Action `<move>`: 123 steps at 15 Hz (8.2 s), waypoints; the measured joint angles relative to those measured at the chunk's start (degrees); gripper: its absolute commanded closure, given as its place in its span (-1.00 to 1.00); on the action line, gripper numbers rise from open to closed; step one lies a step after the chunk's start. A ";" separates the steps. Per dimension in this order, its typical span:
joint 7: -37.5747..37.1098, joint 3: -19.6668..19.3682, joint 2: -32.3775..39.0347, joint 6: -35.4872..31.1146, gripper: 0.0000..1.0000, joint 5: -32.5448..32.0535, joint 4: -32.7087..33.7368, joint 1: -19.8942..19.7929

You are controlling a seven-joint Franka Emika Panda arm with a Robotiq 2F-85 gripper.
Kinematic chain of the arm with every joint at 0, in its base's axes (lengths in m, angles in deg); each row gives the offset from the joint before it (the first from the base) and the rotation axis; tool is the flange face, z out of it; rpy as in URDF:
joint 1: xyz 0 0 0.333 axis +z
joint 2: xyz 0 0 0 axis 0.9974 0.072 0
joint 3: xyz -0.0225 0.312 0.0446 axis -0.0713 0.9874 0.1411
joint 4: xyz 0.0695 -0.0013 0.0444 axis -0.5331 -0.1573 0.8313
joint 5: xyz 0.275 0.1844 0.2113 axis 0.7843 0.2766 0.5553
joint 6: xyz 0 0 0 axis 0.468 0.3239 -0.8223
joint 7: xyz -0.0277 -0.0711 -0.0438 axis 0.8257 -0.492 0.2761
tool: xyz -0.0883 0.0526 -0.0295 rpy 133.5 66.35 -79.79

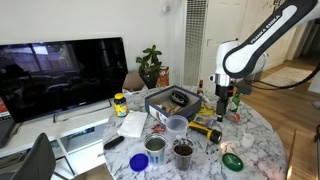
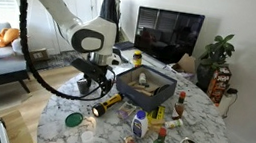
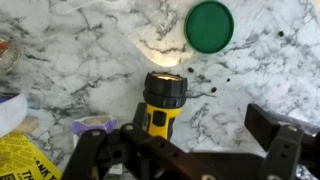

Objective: Turn off the torch and put it upside down

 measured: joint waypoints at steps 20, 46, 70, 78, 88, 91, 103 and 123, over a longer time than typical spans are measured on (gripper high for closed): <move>-27.73 -3.71 13.68 -27.10 1.00 -16.56 -0.68 4.20; -33.98 -5.87 16.96 -31.00 1.00 -16.17 0.00 8.18; -45.03 -17.79 16.28 -27.27 -0.47 -24.76 3.04 21.66; -32.21 -8.04 17.25 -22.75 -1.00 -24.62 6.55 12.56; -20.74 -0.25 25.78 -22.23 -1.00 -21.89 16.12 2.21; -19.86 0.16 28.05 -22.32 -1.00 -21.84 18.56 1.41; -17.06 2.71 33.06 -22.38 0.09 -20.14 22.79 -1.23; 8.37 35.01 20.39 -43.97 0.50 -16.98 -1.78 -35.81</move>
